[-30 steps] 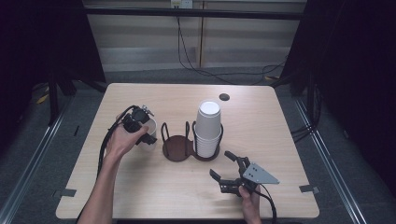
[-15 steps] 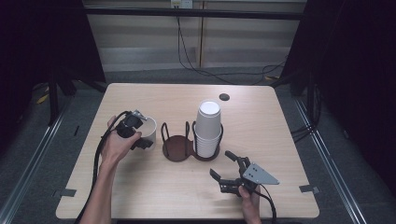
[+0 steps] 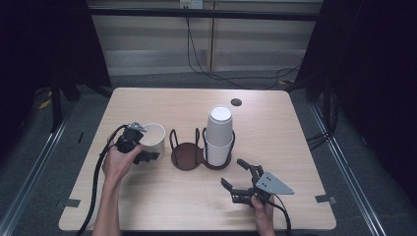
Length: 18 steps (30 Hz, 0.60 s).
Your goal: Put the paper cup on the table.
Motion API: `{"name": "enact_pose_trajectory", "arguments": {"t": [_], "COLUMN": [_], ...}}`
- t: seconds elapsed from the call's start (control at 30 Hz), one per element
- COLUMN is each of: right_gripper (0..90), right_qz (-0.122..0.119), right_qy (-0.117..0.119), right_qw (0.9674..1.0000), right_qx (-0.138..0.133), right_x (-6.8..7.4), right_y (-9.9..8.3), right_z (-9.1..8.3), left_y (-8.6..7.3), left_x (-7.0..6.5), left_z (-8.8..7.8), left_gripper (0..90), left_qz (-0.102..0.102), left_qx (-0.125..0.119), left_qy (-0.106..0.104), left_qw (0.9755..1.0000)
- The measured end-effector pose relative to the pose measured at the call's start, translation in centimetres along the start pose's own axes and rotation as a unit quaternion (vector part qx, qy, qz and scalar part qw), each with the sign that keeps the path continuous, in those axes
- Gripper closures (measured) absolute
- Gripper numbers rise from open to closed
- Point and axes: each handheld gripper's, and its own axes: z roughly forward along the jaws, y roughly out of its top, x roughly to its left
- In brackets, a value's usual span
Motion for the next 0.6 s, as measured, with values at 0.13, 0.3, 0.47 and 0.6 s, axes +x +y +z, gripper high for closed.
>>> {"name": "enact_pose_trajectory", "arguments": {"t": [0.13, 0.3, 0.47, 0.6], "right_gripper": [14.9, 14.9, 14.9, 14.9], "right_qz": [0.002, 0.001, 0.002, 0.0], "right_qy": [-0.001, -0.001, -0.002, -0.002], "right_qw": [1.0, 1.0, 1.0, 1.0], "right_qx": [0.001, 0.0, 0.001, -0.001], "right_x": [0.0, 0.0, 0.0, 0.0], "right_y": [0.0, 0.0, 0.0, 0.0], "right_z": [0.0, 0.0, 0.0, 0.0], "left_y": [-0.6, -1.8, -3.0, -3.7], "left_x": [-0.4, -0.3, -0.7, -1.4], "left_z": [-0.3, -0.9, -1.7, -2.4], "left_gripper": [14.9, 15.7, 15.7, 15.6], "left_qz": [0.003, -0.018, -0.035, -0.038], "left_qx": [-0.012, -0.028, -0.057, -0.087], "left_qy": [0.009, 0.013, 0.019, 0.033], "left_qw": [0.9999, 0.9994, 0.9976, 0.9949]}}
